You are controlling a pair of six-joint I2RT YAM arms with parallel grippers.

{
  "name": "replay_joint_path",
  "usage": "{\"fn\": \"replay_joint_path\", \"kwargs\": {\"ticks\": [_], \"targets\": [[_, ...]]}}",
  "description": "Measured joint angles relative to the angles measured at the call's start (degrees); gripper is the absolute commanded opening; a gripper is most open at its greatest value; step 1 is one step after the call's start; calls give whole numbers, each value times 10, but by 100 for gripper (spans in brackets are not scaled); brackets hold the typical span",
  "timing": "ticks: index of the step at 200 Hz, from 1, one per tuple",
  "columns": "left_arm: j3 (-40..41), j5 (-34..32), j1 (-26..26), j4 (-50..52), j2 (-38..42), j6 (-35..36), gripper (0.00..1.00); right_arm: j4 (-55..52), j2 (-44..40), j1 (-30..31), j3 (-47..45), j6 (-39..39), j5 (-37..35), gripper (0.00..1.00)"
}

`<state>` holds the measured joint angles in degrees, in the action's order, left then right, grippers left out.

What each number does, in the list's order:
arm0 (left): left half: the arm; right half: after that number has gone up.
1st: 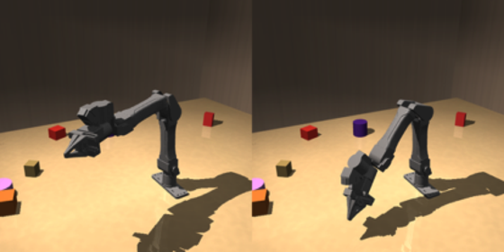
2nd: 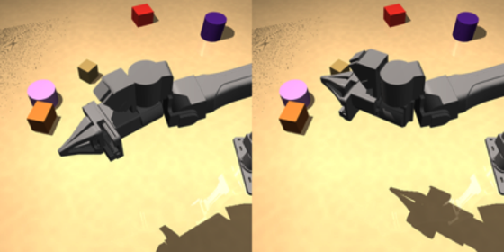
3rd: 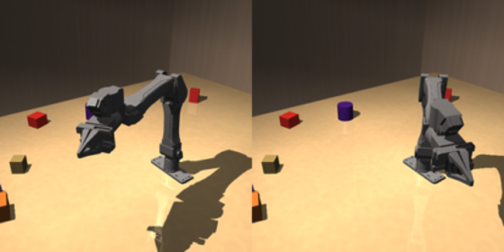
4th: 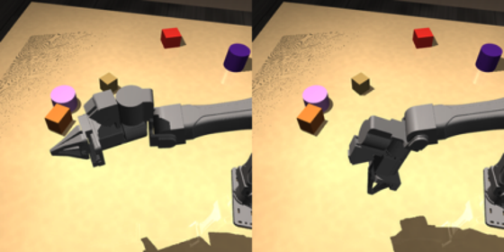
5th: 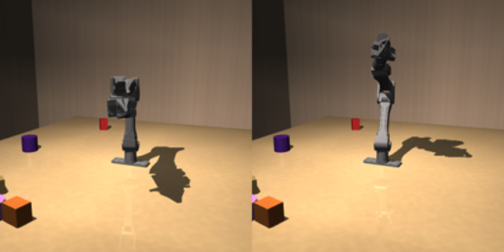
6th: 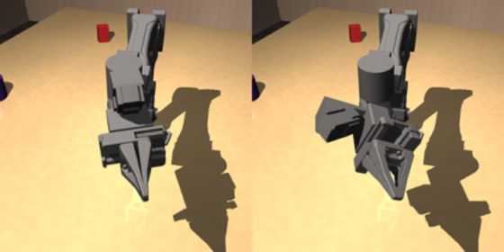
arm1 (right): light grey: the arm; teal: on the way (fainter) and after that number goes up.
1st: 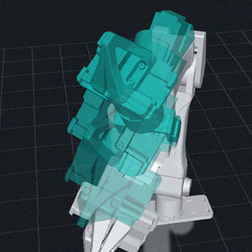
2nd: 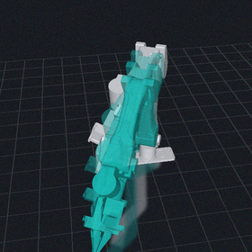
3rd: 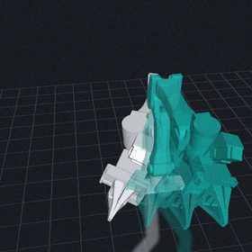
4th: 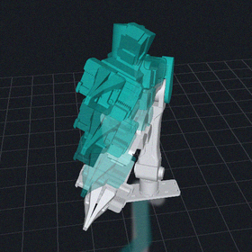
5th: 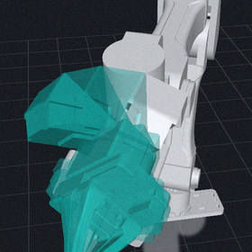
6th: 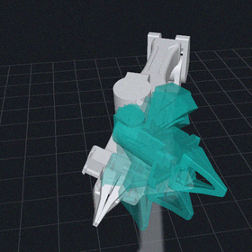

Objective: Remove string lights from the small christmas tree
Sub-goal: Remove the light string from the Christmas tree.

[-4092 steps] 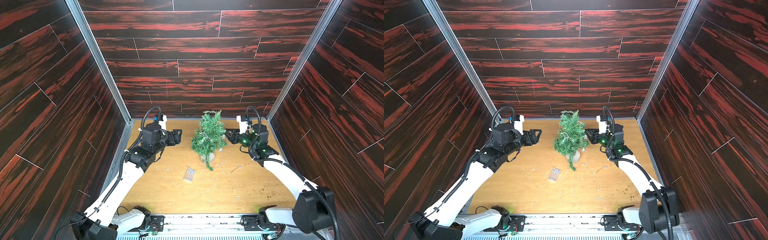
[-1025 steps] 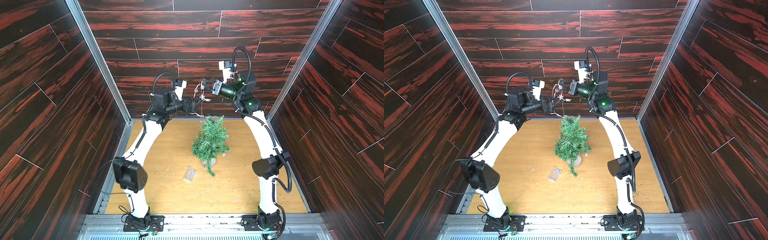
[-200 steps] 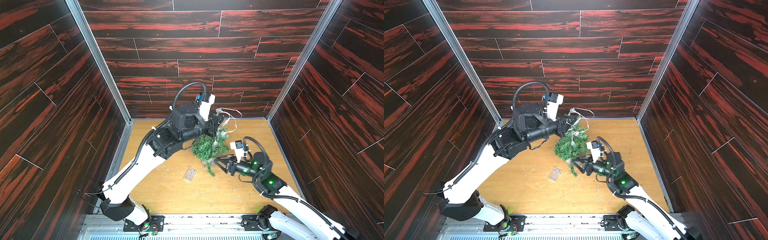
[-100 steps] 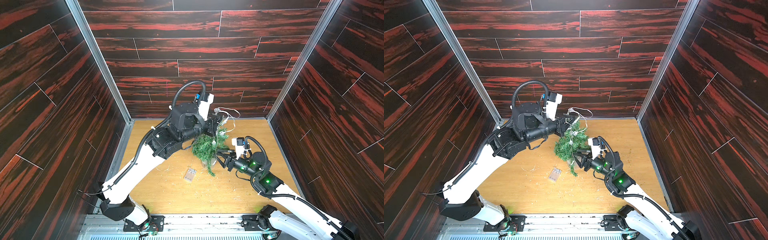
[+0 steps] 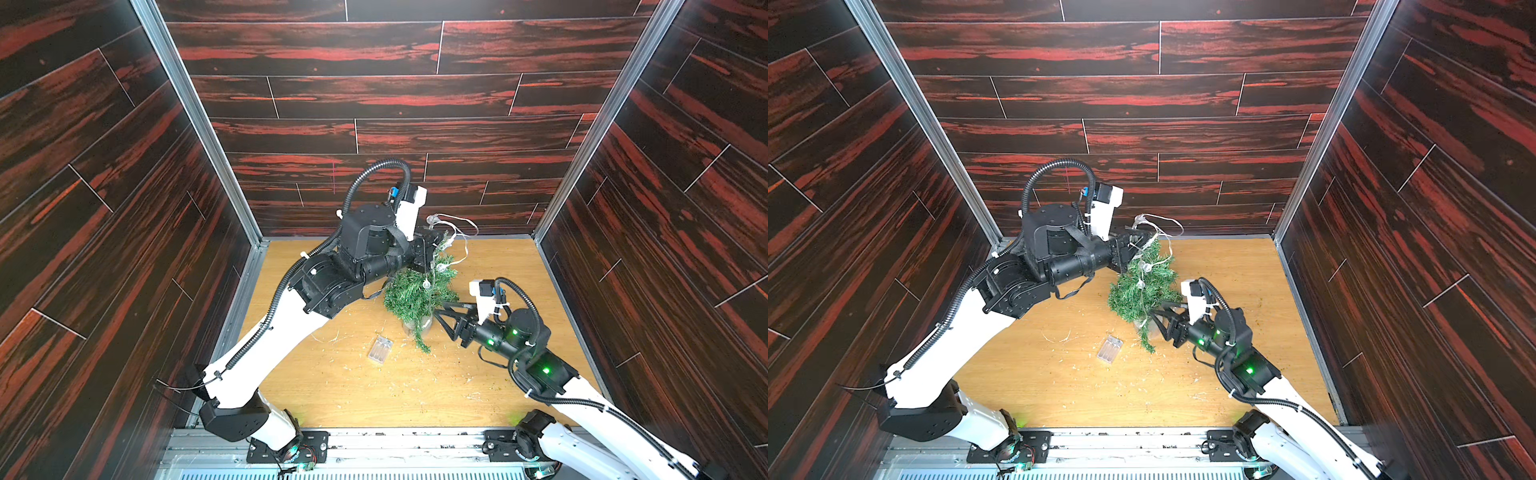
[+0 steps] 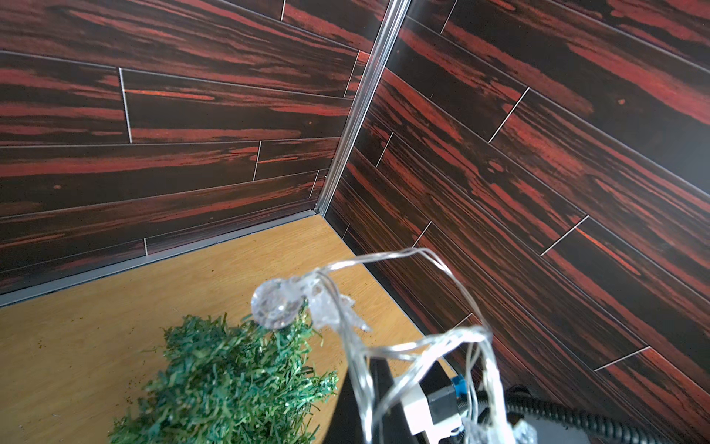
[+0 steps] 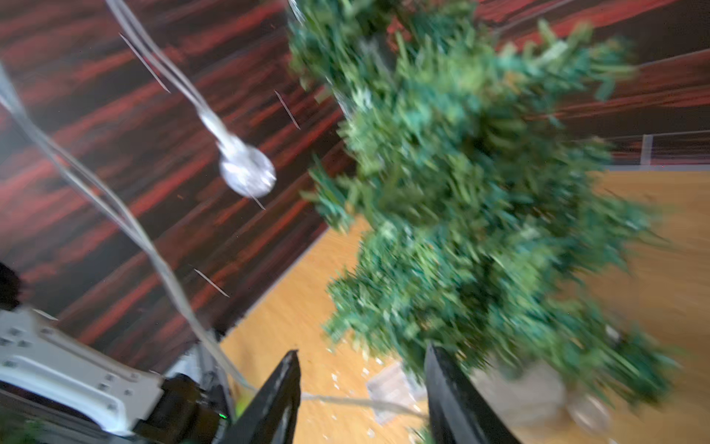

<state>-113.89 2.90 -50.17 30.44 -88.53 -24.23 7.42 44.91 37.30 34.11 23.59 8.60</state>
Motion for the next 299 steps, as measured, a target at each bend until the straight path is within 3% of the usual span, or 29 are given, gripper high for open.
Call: {"fn": "replay_joint_path", "kwargs": {"ticks": [44,169,190,254,299], "targets": [[-7,0,0,0,-5,0,0,-49,-8,0,0,-28,-16,55],[-29,0,0,13,-18,0,0,-29,49,15,1,-63,-77,54],[-31,0,-1,13,-22,0,0,-26,49,16,4,-65,-94,46],[-43,1,-2,17,-33,0,0,-26,26,16,5,-54,-153,2],[-52,4,-5,26,-33,-1,0,-39,-4,16,5,-51,-194,0]]}}
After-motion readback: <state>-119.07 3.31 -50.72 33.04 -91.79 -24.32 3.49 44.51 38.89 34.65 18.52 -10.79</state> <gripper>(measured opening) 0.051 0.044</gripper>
